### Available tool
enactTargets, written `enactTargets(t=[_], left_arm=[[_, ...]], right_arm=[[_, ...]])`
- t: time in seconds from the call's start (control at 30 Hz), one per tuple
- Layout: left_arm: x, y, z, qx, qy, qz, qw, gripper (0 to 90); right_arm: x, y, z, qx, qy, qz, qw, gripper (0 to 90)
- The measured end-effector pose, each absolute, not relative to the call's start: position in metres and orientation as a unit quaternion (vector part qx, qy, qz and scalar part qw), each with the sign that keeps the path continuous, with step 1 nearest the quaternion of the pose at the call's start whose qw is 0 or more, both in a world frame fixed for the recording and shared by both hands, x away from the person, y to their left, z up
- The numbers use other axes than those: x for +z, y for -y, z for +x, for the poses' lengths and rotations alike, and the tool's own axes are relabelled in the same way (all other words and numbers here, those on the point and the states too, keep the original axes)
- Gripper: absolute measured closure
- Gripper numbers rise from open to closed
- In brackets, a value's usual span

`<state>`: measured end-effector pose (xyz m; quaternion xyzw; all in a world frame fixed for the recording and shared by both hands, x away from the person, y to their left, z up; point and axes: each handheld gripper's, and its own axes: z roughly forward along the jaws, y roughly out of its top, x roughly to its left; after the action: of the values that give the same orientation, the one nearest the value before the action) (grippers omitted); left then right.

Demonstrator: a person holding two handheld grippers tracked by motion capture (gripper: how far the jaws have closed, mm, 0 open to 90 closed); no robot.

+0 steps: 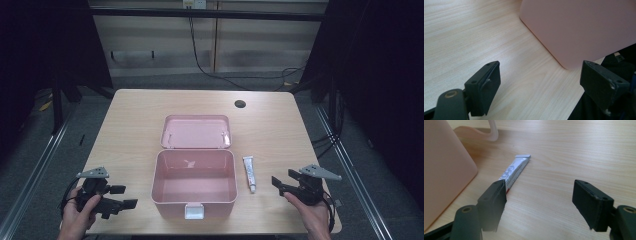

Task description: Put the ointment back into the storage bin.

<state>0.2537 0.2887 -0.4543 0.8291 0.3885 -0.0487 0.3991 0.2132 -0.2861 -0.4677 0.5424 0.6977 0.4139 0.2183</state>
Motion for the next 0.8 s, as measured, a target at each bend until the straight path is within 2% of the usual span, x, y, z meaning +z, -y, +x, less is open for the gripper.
enactTargets(t=[0.23, 0.4, 0.67, 0.77, 0.8], left_arm=[[-0.455, -0.289, 0.254, -0.047, -0.39, 0.829, 0.397, 16.7], [-0.455, -0.288, 0.253, -0.048, -0.39, 0.829, 0.397, 16.7], [-0.455, -0.289, 0.253, -0.048, -0.391, 0.828, 0.398, 16.7], [-0.455, -0.289, 0.253, -0.048, -0.39, 0.829, 0.397, 16.7], [-0.455, -0.289, 0.253, -0.05, -0.39, 0.829, 0.398, 16.7]], right_arm=[[-0.468, 0.283, 0.214, 0.393, -0.717, 0.536, 0.208, 27.5], [-0.463, 0.282, 0.219, 0.399, -0.727, 0.528, 0.183, 37.9], [-0.449, 0.278, 0.223, 0.395, -0.737, 0.525, 0.161, 43.5], [-0.445, 0.275, 0.226, 0.388, -0.741, 0.531, 0.136, 43.8], [-0.443, 0.273, 0.227, 0.376, -0.749, 0.531, 0.126, 46.5]])
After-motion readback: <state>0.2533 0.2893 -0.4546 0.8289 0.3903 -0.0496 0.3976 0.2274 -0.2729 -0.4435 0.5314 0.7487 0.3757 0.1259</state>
